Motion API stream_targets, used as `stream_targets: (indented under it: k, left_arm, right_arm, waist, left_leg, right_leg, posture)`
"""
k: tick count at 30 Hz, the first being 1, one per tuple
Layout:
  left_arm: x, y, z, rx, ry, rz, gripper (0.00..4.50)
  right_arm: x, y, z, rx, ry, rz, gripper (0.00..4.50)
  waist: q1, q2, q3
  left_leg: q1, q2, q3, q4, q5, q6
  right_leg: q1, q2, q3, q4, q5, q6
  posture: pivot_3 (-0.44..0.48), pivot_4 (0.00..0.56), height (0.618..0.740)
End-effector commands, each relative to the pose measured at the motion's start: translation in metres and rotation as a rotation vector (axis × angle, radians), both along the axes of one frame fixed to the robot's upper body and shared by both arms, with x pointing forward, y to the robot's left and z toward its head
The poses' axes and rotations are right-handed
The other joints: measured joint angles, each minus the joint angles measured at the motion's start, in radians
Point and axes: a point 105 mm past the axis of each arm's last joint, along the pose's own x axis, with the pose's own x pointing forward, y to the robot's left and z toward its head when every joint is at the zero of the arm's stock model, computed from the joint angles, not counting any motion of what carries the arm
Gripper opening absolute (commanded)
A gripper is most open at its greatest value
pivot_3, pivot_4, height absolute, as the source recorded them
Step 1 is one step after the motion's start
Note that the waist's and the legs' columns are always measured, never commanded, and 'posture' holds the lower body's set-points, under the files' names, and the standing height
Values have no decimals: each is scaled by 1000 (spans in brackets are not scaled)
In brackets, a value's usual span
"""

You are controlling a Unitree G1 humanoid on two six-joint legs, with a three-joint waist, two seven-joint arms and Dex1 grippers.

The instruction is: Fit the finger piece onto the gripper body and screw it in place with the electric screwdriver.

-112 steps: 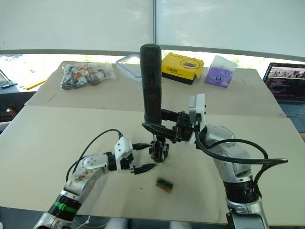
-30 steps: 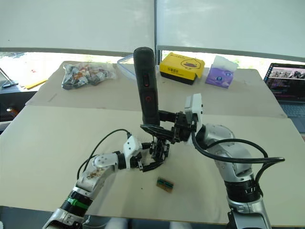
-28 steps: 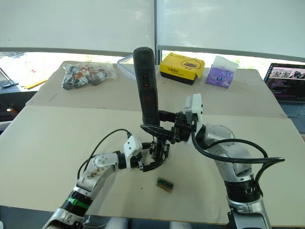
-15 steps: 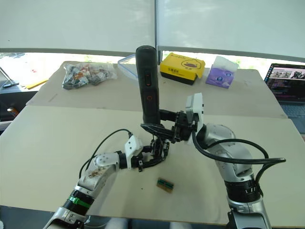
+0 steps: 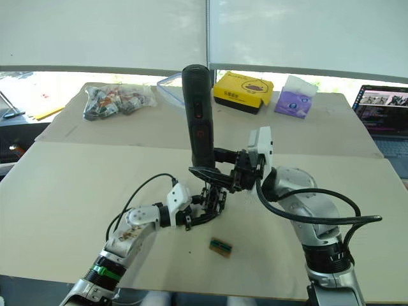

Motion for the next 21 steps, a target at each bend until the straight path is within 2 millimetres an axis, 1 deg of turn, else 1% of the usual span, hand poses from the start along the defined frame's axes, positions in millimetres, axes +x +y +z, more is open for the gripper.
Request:
stream_targets:
  k: [1,11,15,21]
  left_arm:
    - [-8,-6,-4,-9,25,-25,2286]
    - [-8,-4,-5,-8,33,-18,2286]
    - [-8,-3,-5,-8,34,-15,2286]
    - [-7,-2,-5,-8,40,-9,2286]
  right_arm:
    - [6,0,-20,-69,62,-44,1956]
    - [12,1,-41,-94,143,-84,1956]
    - [10,1,-51,-108,175,-81,1956]
    - [12,8,-54,-105,172,-80,1956]
  waist:
    - [0,0,-2]
    - [0,-1,-11]
    - [0,-1,-15]
    - [-2,-1,-17]
  left_leg:
    - [0,0,0,0,0,0]
    - [1,0,0,-1,0,0]
    - [1,0,0,-1,0,0]
    - [2,0,0,-1,0,0]
  right_leg:
    - [0,0,0,0,0,0]
    - [0,0,0,-1,0,0]
    - [1,0,0,-1,-1,0]
    - [1,0,0,-2,-1,0]
  posture:
    - [0,150,740]
    - [0,150,740]
    - [0,150,740]
    - [0,150,740]
